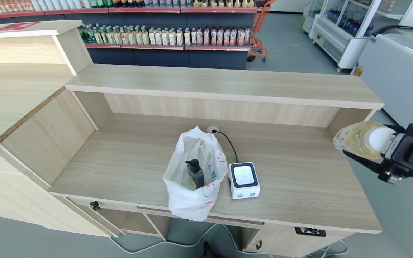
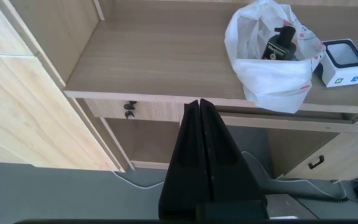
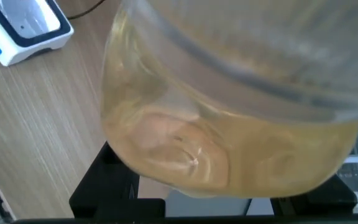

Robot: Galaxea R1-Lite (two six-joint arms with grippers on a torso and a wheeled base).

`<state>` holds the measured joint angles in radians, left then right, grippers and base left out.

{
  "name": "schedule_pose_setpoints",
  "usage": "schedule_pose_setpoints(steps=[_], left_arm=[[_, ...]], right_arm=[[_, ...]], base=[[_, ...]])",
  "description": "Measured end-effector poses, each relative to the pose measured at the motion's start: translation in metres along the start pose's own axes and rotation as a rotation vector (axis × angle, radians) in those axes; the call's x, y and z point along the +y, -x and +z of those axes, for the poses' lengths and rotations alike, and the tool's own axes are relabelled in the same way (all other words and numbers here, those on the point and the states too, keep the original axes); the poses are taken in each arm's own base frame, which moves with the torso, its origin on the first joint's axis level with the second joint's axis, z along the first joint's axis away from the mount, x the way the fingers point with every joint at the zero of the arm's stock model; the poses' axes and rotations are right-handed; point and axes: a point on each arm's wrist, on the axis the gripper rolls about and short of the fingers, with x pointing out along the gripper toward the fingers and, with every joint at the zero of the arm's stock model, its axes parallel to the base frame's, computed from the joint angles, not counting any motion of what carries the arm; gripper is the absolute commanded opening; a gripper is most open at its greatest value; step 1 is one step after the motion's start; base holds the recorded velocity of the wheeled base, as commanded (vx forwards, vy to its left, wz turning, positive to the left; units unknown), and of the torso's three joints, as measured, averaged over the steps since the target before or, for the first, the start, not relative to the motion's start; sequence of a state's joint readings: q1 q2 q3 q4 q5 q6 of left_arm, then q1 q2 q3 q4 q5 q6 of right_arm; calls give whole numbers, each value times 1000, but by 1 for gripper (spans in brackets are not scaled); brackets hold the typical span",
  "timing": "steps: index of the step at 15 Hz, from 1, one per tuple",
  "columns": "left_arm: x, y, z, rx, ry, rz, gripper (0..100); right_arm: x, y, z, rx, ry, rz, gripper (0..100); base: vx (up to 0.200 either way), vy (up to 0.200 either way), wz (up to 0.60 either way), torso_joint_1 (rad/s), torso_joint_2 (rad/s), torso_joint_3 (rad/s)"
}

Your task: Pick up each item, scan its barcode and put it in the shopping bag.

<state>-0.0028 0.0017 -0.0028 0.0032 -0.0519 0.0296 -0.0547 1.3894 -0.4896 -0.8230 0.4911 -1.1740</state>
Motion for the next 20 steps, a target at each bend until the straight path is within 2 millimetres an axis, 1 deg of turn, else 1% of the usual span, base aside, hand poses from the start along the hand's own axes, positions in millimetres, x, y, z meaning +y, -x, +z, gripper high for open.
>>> schedule_pose_setpoints(steps=[2,3,5,6,8,13,17,20], left_arm=[[0,0,0,0,-3,0,0],[0,0,0,0,-3,-1,0],[0,0,0,0,-3,-1,0],[0,0,0,0,-3,0,0],[0,0,0,1,-3,-1,0],[0,0,0,0,-1,-1,0],[0,0,0,0,-1,0,0],[0,0,0,0,-1,0,0]], right_arm=[[4,-21,-4,-59,16,-1,0],[11,-30,-5,-76,21,25,0],[24,-44,-10,-105,39,88,0],[30,-49,-13,-114,45,116,0],[38,-58,-19,-116,54,144,0],[52,-79,-36,-137,98,115,0],[69,-89,-48,-119,86,169,0],[74,-95,-54,-127,94,158,0]], base=[[0,200,0,2,7,2],[0,200,0,2,7,2],[0,200,0,7,5,-5],[0,0,0,0,0,0],[0,0,0,0,0,0],[0,0,0,0,0,0],[0,0,0,0,0,0],[0,0,0,0,0,0]])
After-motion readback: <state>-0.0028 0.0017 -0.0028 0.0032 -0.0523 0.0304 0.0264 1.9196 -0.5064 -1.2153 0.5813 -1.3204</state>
